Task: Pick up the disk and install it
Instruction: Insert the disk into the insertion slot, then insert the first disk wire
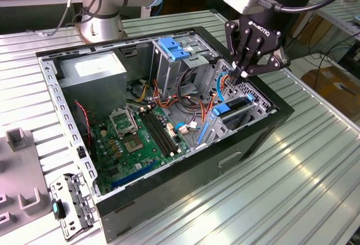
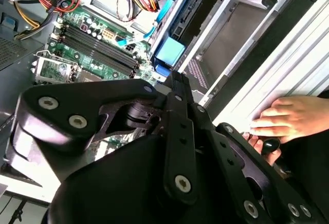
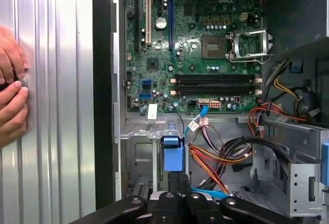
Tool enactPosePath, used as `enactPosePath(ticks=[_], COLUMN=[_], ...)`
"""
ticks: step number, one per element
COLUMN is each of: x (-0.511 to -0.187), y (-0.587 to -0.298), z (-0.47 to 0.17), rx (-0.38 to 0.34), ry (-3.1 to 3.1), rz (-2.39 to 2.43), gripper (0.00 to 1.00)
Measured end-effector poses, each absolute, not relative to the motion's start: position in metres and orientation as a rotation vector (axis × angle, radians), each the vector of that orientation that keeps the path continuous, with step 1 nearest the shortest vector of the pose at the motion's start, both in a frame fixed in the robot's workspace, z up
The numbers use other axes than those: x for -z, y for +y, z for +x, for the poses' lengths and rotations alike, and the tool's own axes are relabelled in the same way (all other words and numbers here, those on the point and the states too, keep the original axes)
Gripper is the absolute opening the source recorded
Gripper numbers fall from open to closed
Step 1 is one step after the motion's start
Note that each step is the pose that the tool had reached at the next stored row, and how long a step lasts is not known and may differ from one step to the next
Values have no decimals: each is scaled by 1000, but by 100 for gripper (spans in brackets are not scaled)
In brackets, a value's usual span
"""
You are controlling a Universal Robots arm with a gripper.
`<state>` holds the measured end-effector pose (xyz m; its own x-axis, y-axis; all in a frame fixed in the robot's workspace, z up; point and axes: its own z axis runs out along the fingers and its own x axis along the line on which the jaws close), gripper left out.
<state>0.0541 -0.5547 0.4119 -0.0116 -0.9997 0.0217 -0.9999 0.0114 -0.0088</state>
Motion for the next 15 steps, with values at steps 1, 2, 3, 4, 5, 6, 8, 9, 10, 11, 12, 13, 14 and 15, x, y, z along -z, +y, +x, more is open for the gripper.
enactPosePath(ticks=[1,2,3,4,5,6,8,9,10,11,12,13,14,15], x=[-409,-407,-405,-402,-400,-397,-392,-384,-369,-368,-368,-368,-367,-366], y=[-555,-555,-555,-555,-555,-555,-555,-555,-555,-555,-555,-555,-555,-555], z=[54,54,54,54,54,54,54,54,54,54,54,54,54,54], rx=[-34,-34,-34,-34,-34,-34,-34,-34,-34,-34,-34,-34,-34,-34], ry=[-2227,-2227,-2226,-2226,-2226,-2225,-2225,-2224,-2223,-2223,-2223,-2223,-2223,-2223], rz=[2202,2203,2203,2203,2204,2204,2205,2206,2207,2207,2207,2207,2207,2207], gripper=[11,11,11,11,11,11,11,11,11,11,11,11,11,11])
